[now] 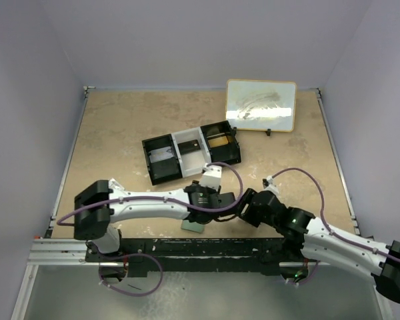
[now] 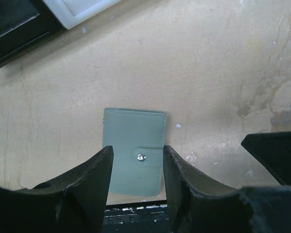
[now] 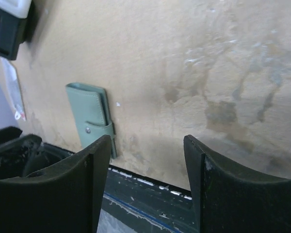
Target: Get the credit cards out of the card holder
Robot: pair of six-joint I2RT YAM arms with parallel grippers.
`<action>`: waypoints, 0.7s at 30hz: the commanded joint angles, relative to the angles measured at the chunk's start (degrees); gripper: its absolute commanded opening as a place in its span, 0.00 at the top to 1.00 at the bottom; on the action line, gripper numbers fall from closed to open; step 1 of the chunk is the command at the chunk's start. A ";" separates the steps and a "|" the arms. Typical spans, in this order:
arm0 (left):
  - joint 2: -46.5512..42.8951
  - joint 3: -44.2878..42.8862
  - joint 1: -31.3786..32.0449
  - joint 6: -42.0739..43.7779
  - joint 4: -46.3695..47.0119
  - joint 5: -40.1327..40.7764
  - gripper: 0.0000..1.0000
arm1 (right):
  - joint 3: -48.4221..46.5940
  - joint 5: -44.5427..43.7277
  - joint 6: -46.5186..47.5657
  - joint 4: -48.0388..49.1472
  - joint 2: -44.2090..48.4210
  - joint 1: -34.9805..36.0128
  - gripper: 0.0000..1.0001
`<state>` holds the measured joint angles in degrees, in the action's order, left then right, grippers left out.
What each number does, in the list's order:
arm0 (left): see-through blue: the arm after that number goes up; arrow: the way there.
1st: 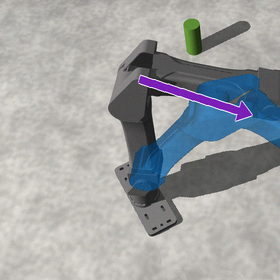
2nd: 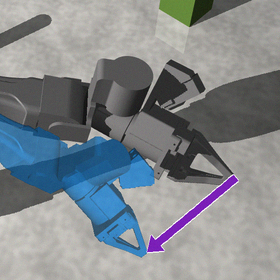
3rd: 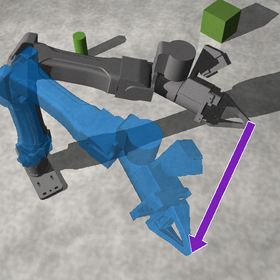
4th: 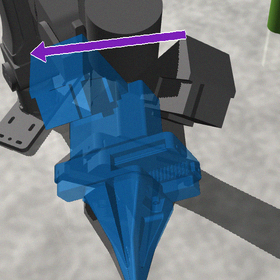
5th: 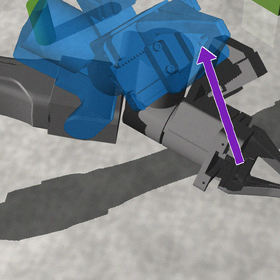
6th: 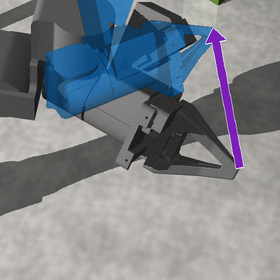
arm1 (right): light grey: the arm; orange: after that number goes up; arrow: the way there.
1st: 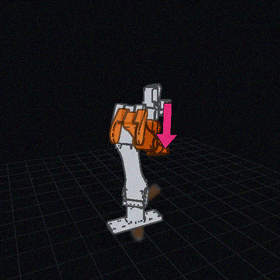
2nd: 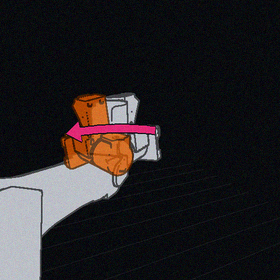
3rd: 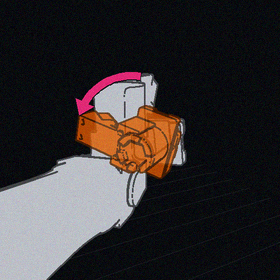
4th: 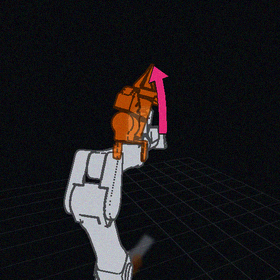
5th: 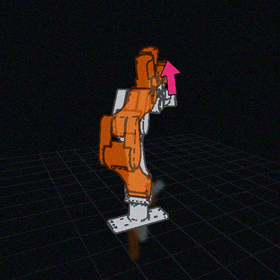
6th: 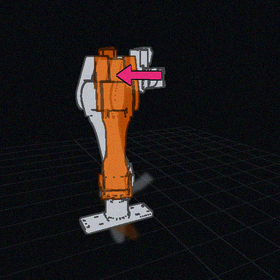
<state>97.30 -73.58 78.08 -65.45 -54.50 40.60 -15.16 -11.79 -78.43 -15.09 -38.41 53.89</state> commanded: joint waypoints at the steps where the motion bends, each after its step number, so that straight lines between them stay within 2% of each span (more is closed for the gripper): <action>1: -9.30 8.08 -4.18 -2.93 5.75 -1.08 0.56 | 0.12 3.52 5.83 8.14 0.21 0.23 0.37; 6: -21.50 21.84 -10.07 -3.69 14.86 -7.21 0.57 | -3.30 4.58 11.36 13.30 -5.56 0.20 0.44; 10: -27.72 30.88 -10.74 -5.12 22.76 -12.78 0.53 | -6.24 11.61 19.92 22.92 -13.46 0.50 0.47; 13: -28.88 35.80 -11.00 -7.16 26.73 -15.88 0.52 | -9.12 13.97 26.29 26.13 -19.30 1.35 0.51; 17: -30.51 41.68 -11.07 -10.24 34.01 -19.09 0.52 | -13.16 16.94 34.02 28.31 -24.22 2.12 0.51; 21: -31.38 44.53 -11.46 -12.11 37.96 -20.25 0.52 | -17.02 17.94 39.91 27.13 -28.64 3.78 0.52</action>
<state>67.92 -30.74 67.13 -73.89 -25.02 22.98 -27.46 3.18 -48.27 9.28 -64.14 56.16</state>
